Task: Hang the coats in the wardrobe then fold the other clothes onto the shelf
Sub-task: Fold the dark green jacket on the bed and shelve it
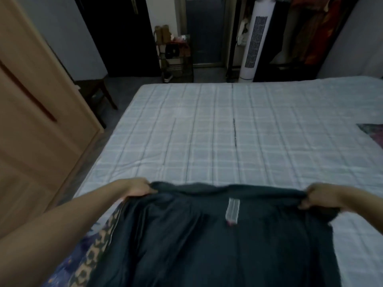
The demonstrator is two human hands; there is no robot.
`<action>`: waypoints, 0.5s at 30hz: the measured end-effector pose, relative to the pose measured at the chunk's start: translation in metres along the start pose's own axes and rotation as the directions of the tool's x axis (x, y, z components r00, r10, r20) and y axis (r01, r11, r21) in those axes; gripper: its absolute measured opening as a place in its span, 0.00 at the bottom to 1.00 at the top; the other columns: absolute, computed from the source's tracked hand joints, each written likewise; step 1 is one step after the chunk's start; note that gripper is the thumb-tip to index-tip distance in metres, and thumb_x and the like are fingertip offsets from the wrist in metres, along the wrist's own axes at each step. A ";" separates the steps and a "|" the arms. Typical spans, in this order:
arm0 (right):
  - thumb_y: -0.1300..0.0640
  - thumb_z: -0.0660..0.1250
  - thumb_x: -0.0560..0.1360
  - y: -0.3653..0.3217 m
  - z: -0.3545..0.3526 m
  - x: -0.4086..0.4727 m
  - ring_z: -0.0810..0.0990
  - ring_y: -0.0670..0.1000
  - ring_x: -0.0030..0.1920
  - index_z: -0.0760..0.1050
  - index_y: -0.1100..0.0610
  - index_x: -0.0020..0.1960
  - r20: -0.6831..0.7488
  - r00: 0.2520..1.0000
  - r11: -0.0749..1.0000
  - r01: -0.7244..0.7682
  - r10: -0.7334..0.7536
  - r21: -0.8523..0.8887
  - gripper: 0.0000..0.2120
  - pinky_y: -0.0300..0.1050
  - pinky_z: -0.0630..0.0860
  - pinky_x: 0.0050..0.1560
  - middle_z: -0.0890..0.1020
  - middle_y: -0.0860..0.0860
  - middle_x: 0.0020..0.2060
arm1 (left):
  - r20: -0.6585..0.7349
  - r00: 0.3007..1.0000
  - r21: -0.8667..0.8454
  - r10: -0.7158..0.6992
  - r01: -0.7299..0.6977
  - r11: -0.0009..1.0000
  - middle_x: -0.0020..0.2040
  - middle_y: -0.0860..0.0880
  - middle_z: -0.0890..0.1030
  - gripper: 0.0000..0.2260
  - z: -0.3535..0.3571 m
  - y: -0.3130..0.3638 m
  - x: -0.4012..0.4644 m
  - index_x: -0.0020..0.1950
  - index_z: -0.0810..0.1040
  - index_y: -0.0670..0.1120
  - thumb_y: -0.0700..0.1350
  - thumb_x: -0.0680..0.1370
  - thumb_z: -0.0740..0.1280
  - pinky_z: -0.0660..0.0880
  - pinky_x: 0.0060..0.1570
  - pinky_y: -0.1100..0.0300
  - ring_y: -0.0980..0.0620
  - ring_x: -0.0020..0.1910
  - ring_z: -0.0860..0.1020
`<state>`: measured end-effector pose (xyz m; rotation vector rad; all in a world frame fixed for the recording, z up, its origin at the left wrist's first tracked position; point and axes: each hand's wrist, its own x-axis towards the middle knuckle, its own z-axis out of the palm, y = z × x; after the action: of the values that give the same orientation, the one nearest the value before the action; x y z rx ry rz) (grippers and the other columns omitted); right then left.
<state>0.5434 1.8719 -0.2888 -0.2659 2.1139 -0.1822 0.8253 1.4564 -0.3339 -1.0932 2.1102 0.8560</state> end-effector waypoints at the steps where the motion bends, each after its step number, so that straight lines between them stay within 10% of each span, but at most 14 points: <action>1: 0.59 0.74 0.70 -0.018 -0.011 0.032 0.81 0.59 0.46 0.82 0.63 0.48 -0.221 0.975 0.998 0.010 -0.025 -0.068 0.09 0.47 0.76 0.47 0.84 0.60 0.46 | -0.100 0.995 -0.028 0.023 -0.026 0.999 0.59 0.45 0.80 0.19 -0.008 0.024 0.021 0.59 0.81 0.43 0.56 0.77 0.67 0.73 0.55 0.60 0.45 0.58 0.79; 5: 0.56 0.68 0.72 -0.073 -0.050 0.149 0.81 0.60 0.43 0.81 0.60 0.46 -0.674 0.729 0.992 0.049 -0.117 -0.119 0.07 0.48 0.77 0.44 0.81 0.61 0.40 | -0.464 0.884 -0.149 0.055 -0.139 0.979 0.61 0.36 0.78 0.18 -0.031 0.098 0.120 0.61 0.78 0.37 0.51 0.80 0.63 0.69 0.50 0.59 0.39 0.59 0.77; 11: 0.55 0.66 0.75 -0.116 -0.031 0.222 0.68 0.58 0.70 0.65 0.58 0.74 -0.785 0.617 0.866 0.423 -0.060 0.266 0.28 0.50 0.65 0.70 0.70 0.58 0.71 | -0.673 0.738 -0.275 0.052 -0.315 0.909 0.69 0.36 0.71 0.26 -0.017 0.155 0.224 0.72 0.66 0.38 0.47 0.78 0.66 0.68 0.65 0.53 0.38 0.67 0.71; 15: 0.61 0.60 0.70 -0.089 0.079 0.191 0.72 0.46 0.64 0.71 0.50 0.67 -0.854 0.440 0.725 0.679 -0.276 0.115 0.25 0.34 0.64 0.64 0.74 0.49 0.63 | -0.683 0.587 -0.035 0.435 -0.621 0.783 0.74 0.45 0.63 0.23 0.045 0.128 0.203 0.72 0.67 0.44 0.44 0.77 0.66 0.55 0.72 0.66 0.50 0.75 0.59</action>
<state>0.5226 1.7344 -0.4654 -0.6222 2.7145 -1.3939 0.6289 1.4549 -0.4797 -0.9662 3.0967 1.2003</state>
